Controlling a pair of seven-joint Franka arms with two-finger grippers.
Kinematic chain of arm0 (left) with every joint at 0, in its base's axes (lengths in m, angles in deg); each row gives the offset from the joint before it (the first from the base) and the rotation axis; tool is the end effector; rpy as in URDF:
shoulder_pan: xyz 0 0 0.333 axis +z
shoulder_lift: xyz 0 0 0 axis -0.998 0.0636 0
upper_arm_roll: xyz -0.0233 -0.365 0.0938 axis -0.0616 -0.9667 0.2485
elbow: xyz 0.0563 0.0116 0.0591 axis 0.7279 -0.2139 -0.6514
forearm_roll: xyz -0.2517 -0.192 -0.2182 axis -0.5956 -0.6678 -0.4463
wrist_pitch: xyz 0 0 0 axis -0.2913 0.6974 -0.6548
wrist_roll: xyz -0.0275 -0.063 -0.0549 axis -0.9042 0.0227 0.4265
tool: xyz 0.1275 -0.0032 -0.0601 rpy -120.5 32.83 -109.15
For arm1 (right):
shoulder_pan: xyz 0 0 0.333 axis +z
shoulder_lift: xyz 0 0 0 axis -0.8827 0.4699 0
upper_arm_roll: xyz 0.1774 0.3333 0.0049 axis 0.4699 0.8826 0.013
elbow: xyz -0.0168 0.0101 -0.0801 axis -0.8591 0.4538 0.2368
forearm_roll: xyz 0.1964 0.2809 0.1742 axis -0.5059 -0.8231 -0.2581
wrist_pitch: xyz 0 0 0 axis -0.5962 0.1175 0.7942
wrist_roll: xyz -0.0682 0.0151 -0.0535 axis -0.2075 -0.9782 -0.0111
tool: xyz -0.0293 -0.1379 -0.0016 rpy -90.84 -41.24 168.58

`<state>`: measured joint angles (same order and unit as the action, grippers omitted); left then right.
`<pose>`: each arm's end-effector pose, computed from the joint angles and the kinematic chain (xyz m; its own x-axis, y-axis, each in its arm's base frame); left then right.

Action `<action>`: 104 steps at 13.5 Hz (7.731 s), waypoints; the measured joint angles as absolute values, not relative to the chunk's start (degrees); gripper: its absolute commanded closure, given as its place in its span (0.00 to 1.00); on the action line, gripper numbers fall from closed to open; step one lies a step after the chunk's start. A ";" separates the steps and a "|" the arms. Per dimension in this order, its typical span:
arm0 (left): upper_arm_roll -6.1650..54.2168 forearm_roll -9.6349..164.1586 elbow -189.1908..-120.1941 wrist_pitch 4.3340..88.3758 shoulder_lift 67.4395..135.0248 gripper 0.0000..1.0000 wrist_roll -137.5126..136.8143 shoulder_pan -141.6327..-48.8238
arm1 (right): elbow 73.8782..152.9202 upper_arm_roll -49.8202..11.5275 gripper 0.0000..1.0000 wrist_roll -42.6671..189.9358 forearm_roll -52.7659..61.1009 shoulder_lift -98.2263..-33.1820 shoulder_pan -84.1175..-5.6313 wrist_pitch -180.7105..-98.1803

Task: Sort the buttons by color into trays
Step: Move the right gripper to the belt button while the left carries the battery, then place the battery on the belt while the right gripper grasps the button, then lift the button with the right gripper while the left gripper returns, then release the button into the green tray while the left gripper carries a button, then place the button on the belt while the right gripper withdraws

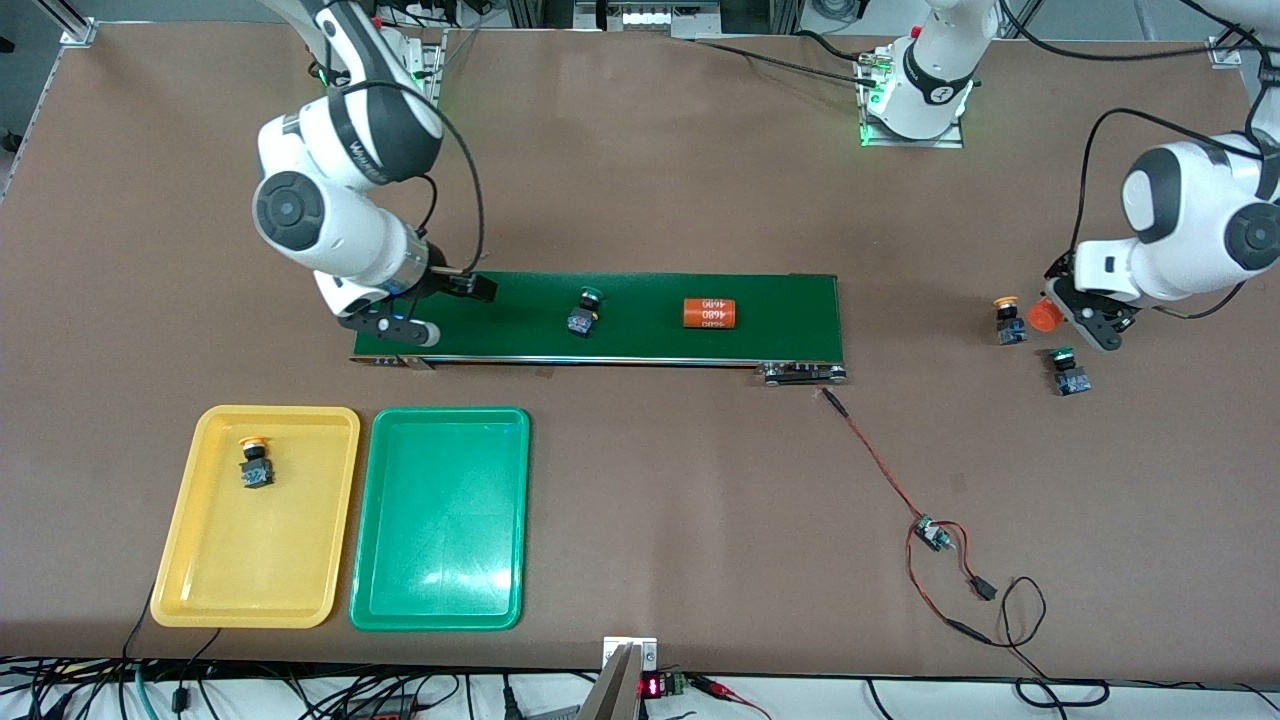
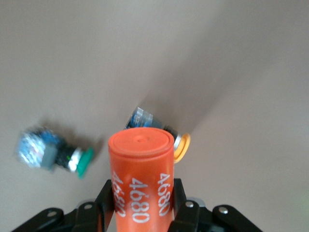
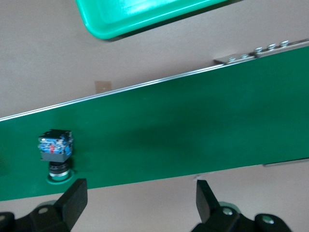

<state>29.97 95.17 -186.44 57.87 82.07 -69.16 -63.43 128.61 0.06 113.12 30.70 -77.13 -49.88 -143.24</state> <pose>0.4921 0.1017 0.3246 0.5193 -0.8419 -0.1468 -0.8379 -0.5354 0.1063 0.5206 0.2621 0.3848 0.9487 -0.2327 -0.2142 -0.2564 -0.9624 -0.0900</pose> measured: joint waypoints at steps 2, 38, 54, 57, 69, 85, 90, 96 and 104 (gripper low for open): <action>26.99 94.89 -186.41 55.07 79.29 1.00 -70.79 -68.93 | 129.47 1.59 0.00 116.38 34.42 -77.10 -49.80 -145.10; 23.45 90.28 -177.15 66.02 88.94 0.00 -69.67 -70.55 | 131.47 7.00 0.01 120.13 52.85 -67.25 -49.75 -160.86; 35.37 86.77 -180.29 57.42 93.73 0.00 -20.40 -66.79 | 131.39 6.87 0.81 120.12 55.01 -64.93 -52.32 -162.90; 35.54 86.77 -180.33 57.44 95.75 0.00 -20.09 -66.78 | 130.46 6.80 0.81 119.99 55.02 -64.93 -52.79 -162.71; 35.65 86.78 -180.14 58.74 99.13 1.00 -19.71 -65.56 | 102.36 3.04 0.82 96.64 54.84 -61.19 -56.26 -145.25; 21.36 86.79 -175.73 52.89 89.88 1.00 -12.50 -78.28 | 94.47 1.76 0.76 79.77 54.87 -38.26 -57.35 -179.31; 21.25 86.67 -174.62 52.88 90.51 1.00 -2.06 -85.10 | 94.45 1.73 0.00 79.64 54.88 -36.35 -57.38 -182.40; 21.21 85.27 -173.47 53.03 92.58 1.00 8.21 -91.61 | 94.38 1.72 0.00 79.49 54.88 -36.35 -57.50 -182.66; 21.47 85.20 -171.71 58.34 98.24 0.78 10.96 -93.73 | 95.18 1.75 0.00 80.43 54.80 -41.47 -57.88 -171.77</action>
